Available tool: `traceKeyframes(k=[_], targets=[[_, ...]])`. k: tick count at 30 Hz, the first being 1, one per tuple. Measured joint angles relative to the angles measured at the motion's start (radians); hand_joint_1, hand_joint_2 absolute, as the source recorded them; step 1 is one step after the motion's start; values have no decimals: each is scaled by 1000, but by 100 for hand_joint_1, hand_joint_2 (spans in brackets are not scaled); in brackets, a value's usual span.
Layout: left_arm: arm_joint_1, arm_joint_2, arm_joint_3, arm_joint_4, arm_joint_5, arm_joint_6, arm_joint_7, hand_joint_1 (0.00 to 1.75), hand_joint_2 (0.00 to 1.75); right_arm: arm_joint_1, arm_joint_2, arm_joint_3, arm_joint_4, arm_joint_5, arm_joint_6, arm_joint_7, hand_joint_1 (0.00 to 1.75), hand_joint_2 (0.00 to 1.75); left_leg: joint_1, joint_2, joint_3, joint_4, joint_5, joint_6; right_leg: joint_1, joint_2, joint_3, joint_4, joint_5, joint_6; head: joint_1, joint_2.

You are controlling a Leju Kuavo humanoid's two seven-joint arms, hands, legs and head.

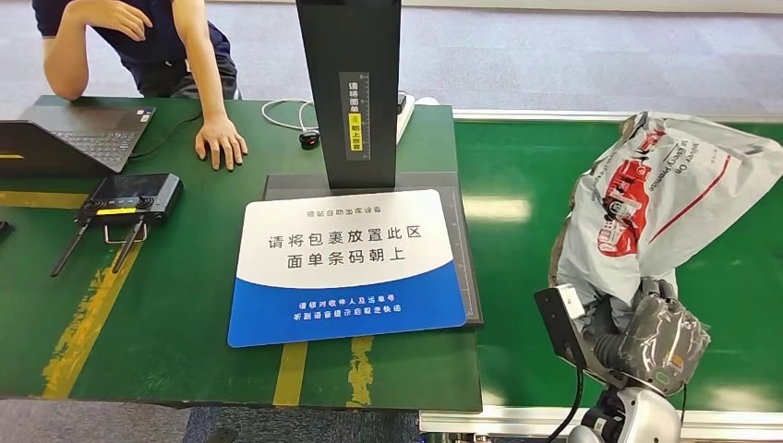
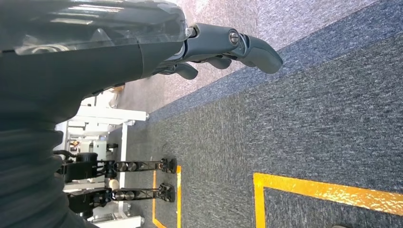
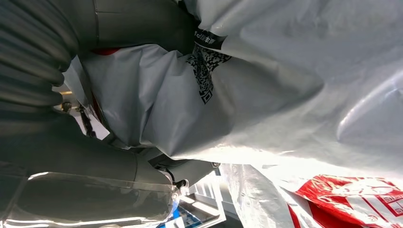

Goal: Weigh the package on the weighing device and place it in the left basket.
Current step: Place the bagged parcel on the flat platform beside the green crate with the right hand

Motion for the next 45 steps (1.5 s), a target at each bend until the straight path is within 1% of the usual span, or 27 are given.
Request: traceKeyframes(k=[2, 4, 6, 9, 11, 13, 17, 22, 30, 37, 41, 42, 45], targets=[[0, 0, 0, 0, 0, 0, 0, 0, 175, 1, 0, 5, -5, -1, -1, -1, 165, 175, 0, 0, 0, 0, 0, 0, 0, 0, 0, 0, 0, 0, 0, 0], [0, 0, 0, 0, 0, 0, 0, 0, 175, 1, 0, 10, -6, -39, 1, -29, 160, 175, 0, 0, 0, 0, 0, 0, 0, 0, 0, 0, 0, 0, 0, 0], [-1, 0, -1, 0, 0, 0, 0, 0, 175, -1, 0, 25, -7, -144, 17, -107, 156, 175, 0, 0, 0, 0, 0, 0, 0, 0, 0, 0, 0, 0, 0, 0], [-5, 0, -5, 0, -5, -4, 0, 0, 175, -21, -2, 78, -1, -309, 74, -245, 163, 175, 0, 0, 0, 0, 0, 0, 0, 0, 0, 0, 0, 0, 0, 0], [-9, 0, -8, 0, -9, -7, 0, 0, 175, -43, -6, 116, 10, -363, 116, -301, 165, 175, 0, 0, 0, 0, 0, 0, 0, 0, 0, 1, 0, 0, 0, 0], [-13, 0, -13, 0, -14, -8, 0, 0, 175, -68, -14, 149, 28, -384, 144, -326, 163, 175, 0, 0, 0, 0, 0, 0, 0, 0, 0, 1, 0, 0, 0, 0], [-18, 0, -22, 0, -21, -8, 6, 0, 175, -127, -35, 207, 87, -404, 181, -347, 162, 175, 0, 0, 0, 0, 1, 0, 0, 0, 0, 1, 0, 0, 0, 0], [-20, 0, -28, 0, -25, -8, 8, 0, 175, -181, -54, 266, 161, -415, 192, -359, 162, 175, 0, 0, 0, 0, 1, 0, 0, 0, 0, 1, 0, 0, 0, 0], [-20, 0, -32, 0, -29, -8, 9, 0, 175, -226, -77, 313, 233, -442, 199, -366, 162, 175, 0, 0, -1, 0, 0, 0, 0, 0, -1, 1, 0, 0, 0, 0], [-22, 0, -40, 0, -38, -11, 17, 0, 175, -287, -85, 348, 327, -445, 206, -349, 167, 175, 0, 0, -1, 0, 1, 0, 0, 0, -1, 1, 0, 0, 0, 0], [-24, 0, -46, 0, -40, -13, 23, 0, 175, -337, -94, 368, 410, -447, 205, -341, 168, 175, 0, 0, -1, 0, 1, 0, 0, 0, -1, 1, 0, 0, 0, 0], [-24, 0, -47, 0, -40, -13, 24, 0, 175, -353, -95, 373, 435, -447, 203, -340, 159, 175, 0, 0, -1, 0, 1, 0, 0, 0, -1, 1, 0, 0, 0, 0], [-26, -1, -49, 0, -40, -14, 24, 0, 175, -407, -99, 391, 520, -446, 189, -343, 124, 175, 0, 0, -1, 0, 1, 0, 0, 0, -1, 1, 0, 0, 0, 0]])
